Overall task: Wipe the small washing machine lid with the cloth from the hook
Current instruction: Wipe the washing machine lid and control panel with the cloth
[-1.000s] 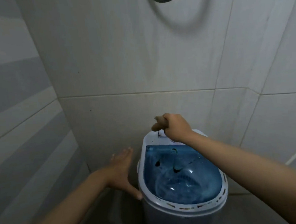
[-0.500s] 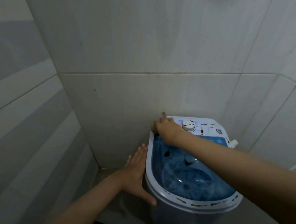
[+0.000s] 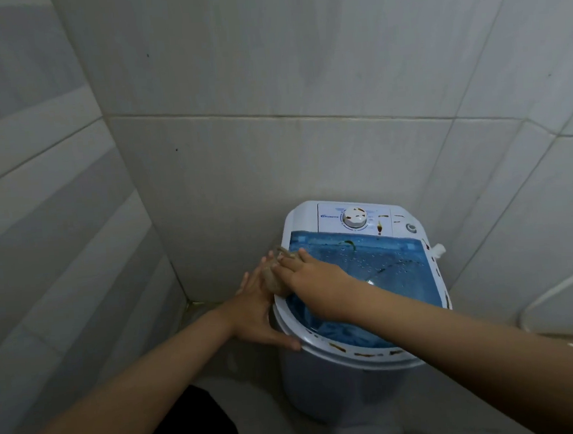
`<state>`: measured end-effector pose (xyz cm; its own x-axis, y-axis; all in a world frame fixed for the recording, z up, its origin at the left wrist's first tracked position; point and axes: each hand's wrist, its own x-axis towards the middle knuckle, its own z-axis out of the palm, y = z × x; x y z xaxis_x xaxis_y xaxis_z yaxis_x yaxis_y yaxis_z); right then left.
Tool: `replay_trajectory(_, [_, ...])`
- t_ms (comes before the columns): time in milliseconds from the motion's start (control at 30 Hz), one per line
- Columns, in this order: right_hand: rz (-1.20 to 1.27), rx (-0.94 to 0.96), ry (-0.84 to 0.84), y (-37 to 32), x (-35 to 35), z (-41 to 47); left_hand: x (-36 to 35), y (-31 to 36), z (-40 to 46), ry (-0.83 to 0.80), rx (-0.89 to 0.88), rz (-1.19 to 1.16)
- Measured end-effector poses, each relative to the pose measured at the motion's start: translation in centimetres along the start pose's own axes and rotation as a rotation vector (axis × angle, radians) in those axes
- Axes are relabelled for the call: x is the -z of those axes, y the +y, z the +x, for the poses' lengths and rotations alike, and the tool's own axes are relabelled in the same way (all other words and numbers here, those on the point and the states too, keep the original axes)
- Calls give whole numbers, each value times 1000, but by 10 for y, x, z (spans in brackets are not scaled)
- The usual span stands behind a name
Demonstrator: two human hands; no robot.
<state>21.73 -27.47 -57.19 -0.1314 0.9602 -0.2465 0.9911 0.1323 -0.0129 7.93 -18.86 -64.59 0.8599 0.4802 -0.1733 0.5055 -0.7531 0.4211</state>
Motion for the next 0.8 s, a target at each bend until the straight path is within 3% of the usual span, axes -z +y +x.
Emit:
replay_trajectory(367, [80, 217, 85, -8, -12, -72, -3, -4, 2, 4, 12, -18])
replay_trajectory(533, [39, 227, 38, 2, -26, -89, -2, -4, -1, 7, -14, -23])
replay_trajectory(800, [-115, 314, 142, 31, -49, -117, 1, 0, 0, 2, 35, 44])
